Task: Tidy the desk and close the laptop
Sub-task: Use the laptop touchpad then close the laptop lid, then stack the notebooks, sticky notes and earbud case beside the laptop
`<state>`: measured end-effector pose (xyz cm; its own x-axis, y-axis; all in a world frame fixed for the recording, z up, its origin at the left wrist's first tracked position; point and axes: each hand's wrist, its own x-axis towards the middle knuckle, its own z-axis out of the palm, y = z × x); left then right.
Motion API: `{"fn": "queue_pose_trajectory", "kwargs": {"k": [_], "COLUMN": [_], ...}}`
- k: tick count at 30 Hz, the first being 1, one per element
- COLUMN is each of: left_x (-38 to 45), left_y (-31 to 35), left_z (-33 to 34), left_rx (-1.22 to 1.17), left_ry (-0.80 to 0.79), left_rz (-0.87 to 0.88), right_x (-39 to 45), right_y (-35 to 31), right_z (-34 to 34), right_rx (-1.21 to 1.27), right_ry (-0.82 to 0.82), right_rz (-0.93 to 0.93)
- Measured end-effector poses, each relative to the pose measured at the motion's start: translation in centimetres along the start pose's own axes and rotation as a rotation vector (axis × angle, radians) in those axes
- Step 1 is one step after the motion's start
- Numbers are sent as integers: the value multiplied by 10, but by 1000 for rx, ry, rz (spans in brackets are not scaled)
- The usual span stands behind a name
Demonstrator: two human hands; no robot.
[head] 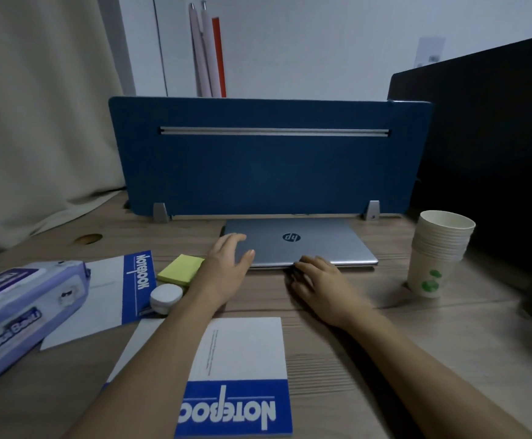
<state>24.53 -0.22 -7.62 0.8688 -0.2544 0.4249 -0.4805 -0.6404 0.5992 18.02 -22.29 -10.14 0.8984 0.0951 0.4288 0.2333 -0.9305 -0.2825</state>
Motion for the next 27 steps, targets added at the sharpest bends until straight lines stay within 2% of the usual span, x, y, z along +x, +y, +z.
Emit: {"fn": "queue_pose_trajectory", "kwargs": {"k": [5, 9, 14, 19, 27], "left_x": [0, -13, -53, -92, -76], "left_y": [26, 26, -16, -59, -46], "left_z": [-34, -72, -112, -113, -88], "left_rx": [59, 56, 101, 94, 146], "left_ry": [86, 48, -30, -119, -194], "left_rz": [116, 84, -54, -221, -165], "right_x": [-18, -22, -10, 8, 11], "right_y": [-41, -53, -68, -91, -64], "right_z": [-1, -5, 1, 20, 11], "right_rx": [253, 278, 393, 509, 438], "right_ry": [-65, -98, -81, -94, -67], "right_rz": [66, 72, 134, 129, 98]}}
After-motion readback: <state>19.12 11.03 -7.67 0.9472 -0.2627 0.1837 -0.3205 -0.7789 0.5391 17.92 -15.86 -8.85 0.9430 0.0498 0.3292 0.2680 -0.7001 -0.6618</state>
